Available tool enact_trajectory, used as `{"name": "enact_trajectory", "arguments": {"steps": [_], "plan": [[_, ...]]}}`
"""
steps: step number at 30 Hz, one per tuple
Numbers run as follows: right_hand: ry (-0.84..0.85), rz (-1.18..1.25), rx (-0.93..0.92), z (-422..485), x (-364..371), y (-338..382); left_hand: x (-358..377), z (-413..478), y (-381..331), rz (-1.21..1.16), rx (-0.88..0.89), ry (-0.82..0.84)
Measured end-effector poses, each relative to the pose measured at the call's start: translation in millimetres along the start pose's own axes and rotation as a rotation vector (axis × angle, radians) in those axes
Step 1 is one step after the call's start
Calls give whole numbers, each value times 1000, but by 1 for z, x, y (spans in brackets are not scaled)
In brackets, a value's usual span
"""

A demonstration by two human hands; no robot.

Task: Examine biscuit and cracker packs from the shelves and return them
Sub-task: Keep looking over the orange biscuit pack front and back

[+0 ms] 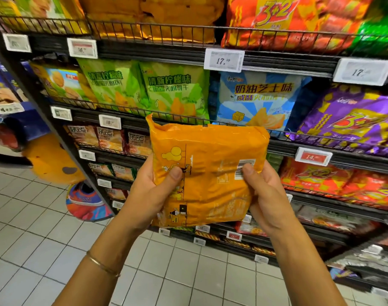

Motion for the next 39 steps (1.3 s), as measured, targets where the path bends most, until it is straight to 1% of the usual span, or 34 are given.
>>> {"name": "enact_trajectory", "arguments": {"steps": [3, 5, 7, 8, 10, 11, 13, 15, 17, 20, 23, 25, 27, 28, 33, 36, 39], "plan": [[-11, 82, 23, -4, -2, -2, -2, -11, 4, 104, 13, 20], [-33, 206, 76, -5, -2, -9, -11, -25, 15, 160, -48, 39], [-55, 372, 145, -5, 0, -20, -25, -43, 29, 184, -125, 12], [-47, 445, 166, -6, 3, -24, -31, -52, 36, 166, -144, -28], [5, 543, 197, -7, 16, -31, -41, -65, 51, 43, -161, -123], [25, 583, 221, -9, 25, -35, -40, -69, 57, -20, -174, -139], [41, 649, 279, -13, 44, -46, -29, -65, 58, -43, -178, -155], [90, 685, 310, -14, 63, -52, -24, -54, 47, -108, -146, -207], [141, 655, 303, -10, 72, -54, -30, -39, 34, -252, -113, -230], [97, 558, 257, 10, 60, -52, -49, -16, 14, -359, -116, -240], [74, 499, 235, 35, 55, -42, -74, 1, -3, -328, -96, -209], [94, 303, 233, 50, 63, -37, -90, 11, -9, -314, -89, -182], [67, 102, 222, 65, 70, -38, -106, 22, -10, -327, -100, -171], [43, 41, 202, 72, 73, -38, -113, 28, -11, -344, -105, -165], [-88, -46, 38, 95, 87, -33, -142, 60, -19, -310, -93, -176], [-142, -106, 8, 100, 99, -34, -154, 75, -20, -253, -74, -141], [-160, -143, -7, 103, 112, -33, -164, 89, -18, -265, -111, -137]]}}
Point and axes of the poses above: each hand's wrist, its own z-axis towards the middle knuckle, its own x-axis out of the palm, y = z × x, the point moved 7 cm from there along z, towards the middle knuckle, and after that the axes turned 6 degrees about -z, right-handed, at the moved point
